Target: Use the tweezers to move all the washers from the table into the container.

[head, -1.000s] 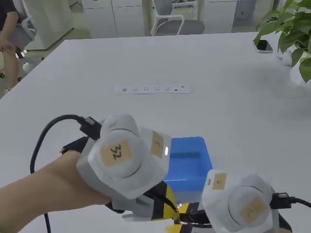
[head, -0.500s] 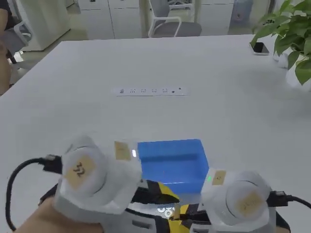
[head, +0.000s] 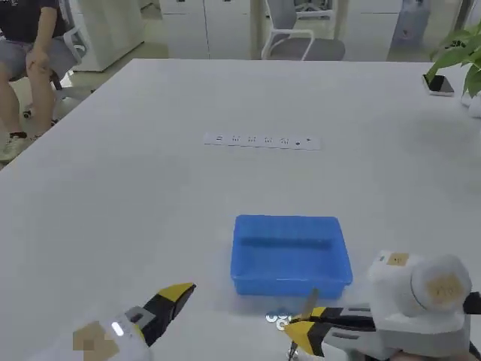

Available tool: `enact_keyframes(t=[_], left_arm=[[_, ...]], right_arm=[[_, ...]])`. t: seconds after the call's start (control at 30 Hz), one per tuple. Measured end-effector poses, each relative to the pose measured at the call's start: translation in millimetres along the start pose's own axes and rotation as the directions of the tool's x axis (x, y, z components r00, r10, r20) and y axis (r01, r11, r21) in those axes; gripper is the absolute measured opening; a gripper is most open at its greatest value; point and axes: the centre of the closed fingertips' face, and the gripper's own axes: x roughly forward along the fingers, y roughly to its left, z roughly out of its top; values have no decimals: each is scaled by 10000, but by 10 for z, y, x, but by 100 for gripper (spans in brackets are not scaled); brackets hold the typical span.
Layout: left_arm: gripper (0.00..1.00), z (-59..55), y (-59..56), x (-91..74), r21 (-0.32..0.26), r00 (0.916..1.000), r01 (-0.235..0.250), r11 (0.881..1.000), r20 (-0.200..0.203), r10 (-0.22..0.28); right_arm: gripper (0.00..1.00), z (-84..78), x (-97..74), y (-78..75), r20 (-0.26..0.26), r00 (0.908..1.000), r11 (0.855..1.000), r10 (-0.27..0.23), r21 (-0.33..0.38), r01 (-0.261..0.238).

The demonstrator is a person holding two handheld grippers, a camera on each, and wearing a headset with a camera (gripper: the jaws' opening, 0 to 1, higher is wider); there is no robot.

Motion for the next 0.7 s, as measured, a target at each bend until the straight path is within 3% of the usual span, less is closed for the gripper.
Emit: enact_keyframes(t=[0.1,0.17,0.2,0.27,0.37,0.47,0.6,0.7], left_arm=[[89,28,89,-2,-40,9974,-580,9983,416,581],[89,35,150,9,-428,9932,-935,9947,659,962],[89,58,177,17,-877,9888,-1048,9906,971,1132],[90,71,201,28,-1213,9844,-1094,9866,1247,1245],[91,118,203,21,-1078,9846,-1063,9885,1270,1197],[98,332,175,-9,-577,9634,-1041,9929,2422,1151],[99,342,179,-27,-513,9577,-1118,9924,2609,1214],[99,401,207,-57,-1328,9409,-782,9881,3177,1172]], right_arm=[[3,22,3,34,92,10000,10000,-6,-42,7],[3,58,-10,60,145,9999,9999,11,-106,-9],[3,75,-18,67,159,9999,9999,13,-157,-11],[3,108,-46,83,155,9999,9996,17,-266,-13],[3,146,-101,91,102,9999,9985,-89,-535,94],[3,159,-166,105,52,9998,9973,-174,-708,177],[3,174,-263,106,98,9997,9976,-219,-652,225],[3,218,-347,68,214,9991,9976,-362,-577,374]])
